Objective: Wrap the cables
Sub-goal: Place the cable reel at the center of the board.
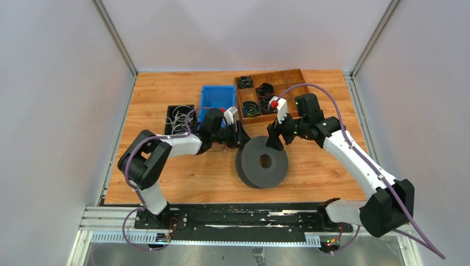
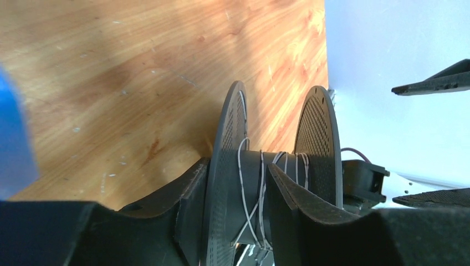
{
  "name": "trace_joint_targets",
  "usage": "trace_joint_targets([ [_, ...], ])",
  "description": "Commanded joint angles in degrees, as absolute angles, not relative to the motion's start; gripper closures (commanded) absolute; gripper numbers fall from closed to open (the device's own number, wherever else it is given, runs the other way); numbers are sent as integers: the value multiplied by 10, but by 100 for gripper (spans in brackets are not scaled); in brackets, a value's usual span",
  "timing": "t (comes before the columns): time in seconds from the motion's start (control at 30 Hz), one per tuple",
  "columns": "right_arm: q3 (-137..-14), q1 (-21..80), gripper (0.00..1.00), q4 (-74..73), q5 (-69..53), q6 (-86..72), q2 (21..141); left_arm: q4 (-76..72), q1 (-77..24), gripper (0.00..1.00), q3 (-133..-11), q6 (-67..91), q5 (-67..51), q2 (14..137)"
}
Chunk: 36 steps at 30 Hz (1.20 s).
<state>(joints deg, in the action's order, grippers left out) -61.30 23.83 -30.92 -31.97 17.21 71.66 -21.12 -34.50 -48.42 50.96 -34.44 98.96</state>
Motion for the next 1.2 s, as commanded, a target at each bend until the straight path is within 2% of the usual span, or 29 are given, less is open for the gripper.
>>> trace_joint_targets([
  [0.0, -612, 229, 29, -319, -334, 173, 729, -202, -327, 54, -481, 468, -353, 999],
  [0.7, -613, 229, 29, -321, -347, 176, 753, -122, -293, 54, -478, 368, -346, 987],
  [1.03, -603, 230, 29, -336, -318, 206, 743, -51, -289, 54, -485, 267, -308, 912],
  [1.17, -594, 230, 29, -358, -330, 245, 738, -28, -288, 53, -481, 196, -334, 886],
])
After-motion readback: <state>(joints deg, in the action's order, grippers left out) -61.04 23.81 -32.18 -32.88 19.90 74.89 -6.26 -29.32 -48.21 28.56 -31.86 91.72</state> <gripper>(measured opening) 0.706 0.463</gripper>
